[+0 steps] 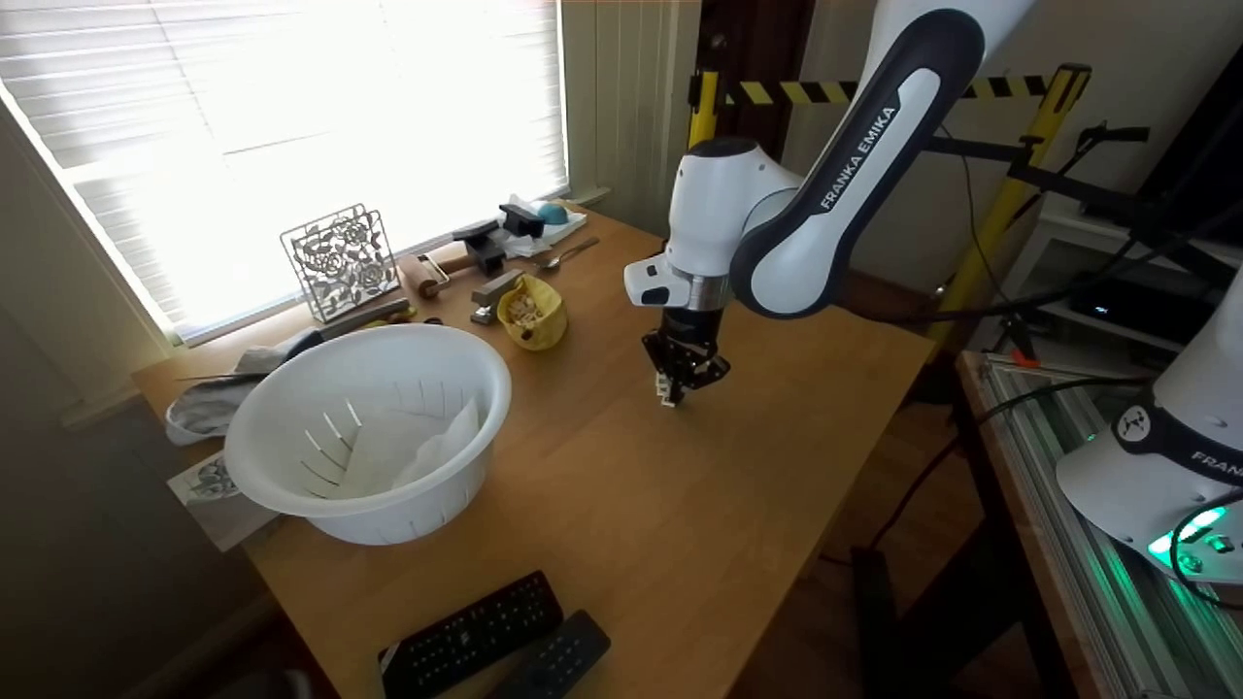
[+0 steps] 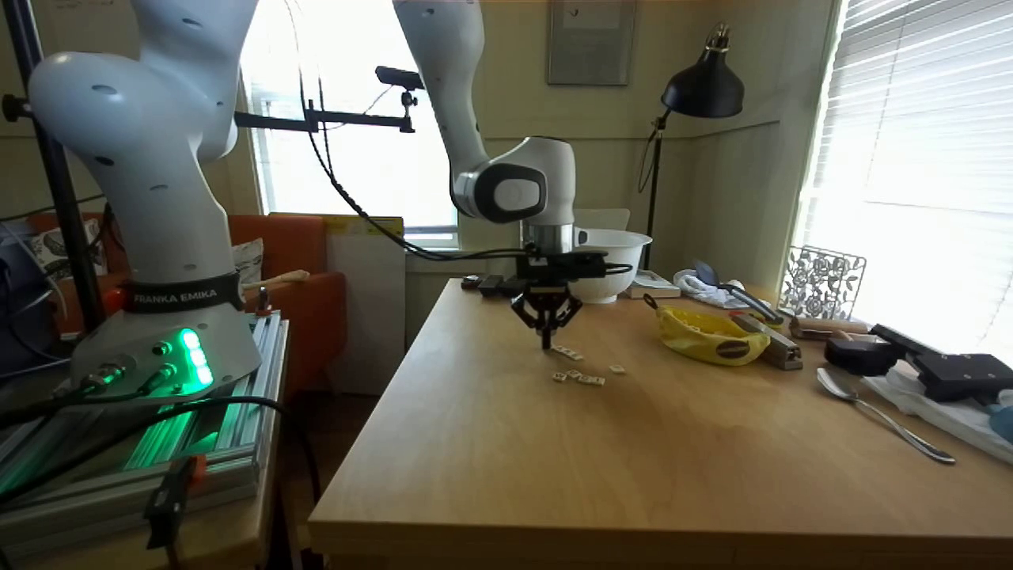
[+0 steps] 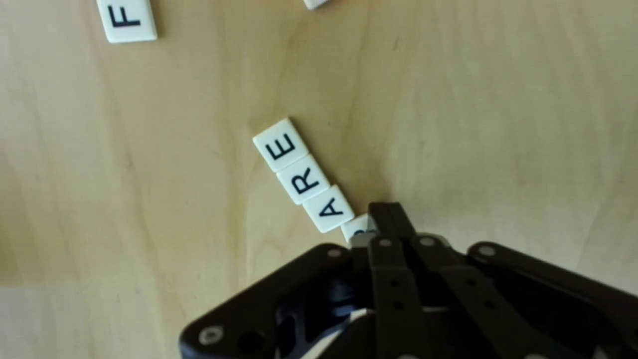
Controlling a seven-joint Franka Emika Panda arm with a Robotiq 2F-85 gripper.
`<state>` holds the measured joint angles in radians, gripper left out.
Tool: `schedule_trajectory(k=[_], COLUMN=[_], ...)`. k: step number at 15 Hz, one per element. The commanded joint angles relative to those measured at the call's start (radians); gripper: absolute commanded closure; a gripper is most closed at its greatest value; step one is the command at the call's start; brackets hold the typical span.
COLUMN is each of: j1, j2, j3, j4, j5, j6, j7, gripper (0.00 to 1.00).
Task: Align the blocks on the table
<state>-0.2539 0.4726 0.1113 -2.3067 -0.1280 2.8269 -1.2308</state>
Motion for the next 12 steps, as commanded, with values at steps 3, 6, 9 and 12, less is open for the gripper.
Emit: schedule_trajectory(k=[3,6,9,12], j1=[0.015,0.015,0.015,0.016], j2=[0.046,0.051,0.054,0.055], j3=[-0.025,-0.025,-0.022,-0.025], j4=[0.033,0.037,0.040,0.041], j5=[-0.023,-0.021,-0.021,-0.024], j6=[-0.009,-0.004,-0.003,-0.005], j7=[-0.012,-0.013,-0.017,-0.022], gripper=[1.00,1.00,1.00,1.00])
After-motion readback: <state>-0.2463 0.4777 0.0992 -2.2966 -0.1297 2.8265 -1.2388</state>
